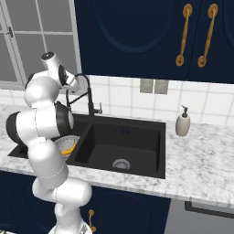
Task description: Put the colander in the sink, put the banana in the colander, and turn on the sink faucet and pour water over the colander.
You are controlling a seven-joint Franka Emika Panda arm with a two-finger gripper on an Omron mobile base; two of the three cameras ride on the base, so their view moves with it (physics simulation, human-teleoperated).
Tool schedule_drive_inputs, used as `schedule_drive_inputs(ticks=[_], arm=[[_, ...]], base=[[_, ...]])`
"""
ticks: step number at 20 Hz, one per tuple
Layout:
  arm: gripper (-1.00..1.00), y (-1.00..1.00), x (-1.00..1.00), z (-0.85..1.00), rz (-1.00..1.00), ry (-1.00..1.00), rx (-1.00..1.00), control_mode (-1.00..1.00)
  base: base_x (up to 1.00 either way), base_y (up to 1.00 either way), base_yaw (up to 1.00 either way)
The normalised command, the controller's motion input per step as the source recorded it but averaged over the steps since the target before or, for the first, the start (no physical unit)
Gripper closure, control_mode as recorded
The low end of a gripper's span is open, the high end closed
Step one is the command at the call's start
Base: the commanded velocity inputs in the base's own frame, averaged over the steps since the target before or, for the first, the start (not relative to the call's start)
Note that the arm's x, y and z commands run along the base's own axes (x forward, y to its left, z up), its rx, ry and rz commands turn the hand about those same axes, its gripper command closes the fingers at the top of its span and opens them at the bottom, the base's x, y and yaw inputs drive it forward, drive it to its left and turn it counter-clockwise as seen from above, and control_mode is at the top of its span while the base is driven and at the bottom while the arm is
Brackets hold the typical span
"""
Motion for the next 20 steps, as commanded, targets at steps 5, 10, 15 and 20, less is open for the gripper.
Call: schedule_drive_inputs(ticks=[5,10,15,20], arm=[[-1.0,0.0,-0.03,0.04,0.0,0.0,0.0,-1.0],[-1.0,0.0,-0.29,0.16,-0.01,0.0,0.0,-1.0],[-1.0,-0.23,-0.61,0.16,0.0,0.01,0.0,-1.0],[-1.0,-0.47,-0.85,0.1,0.0,0.0,0.0,-1.0]], base=[[0.0,0.0,0.0],[0.0,0.0,0.0],[0.0,0.0,0.0],[0.0,0.0,0.0]])
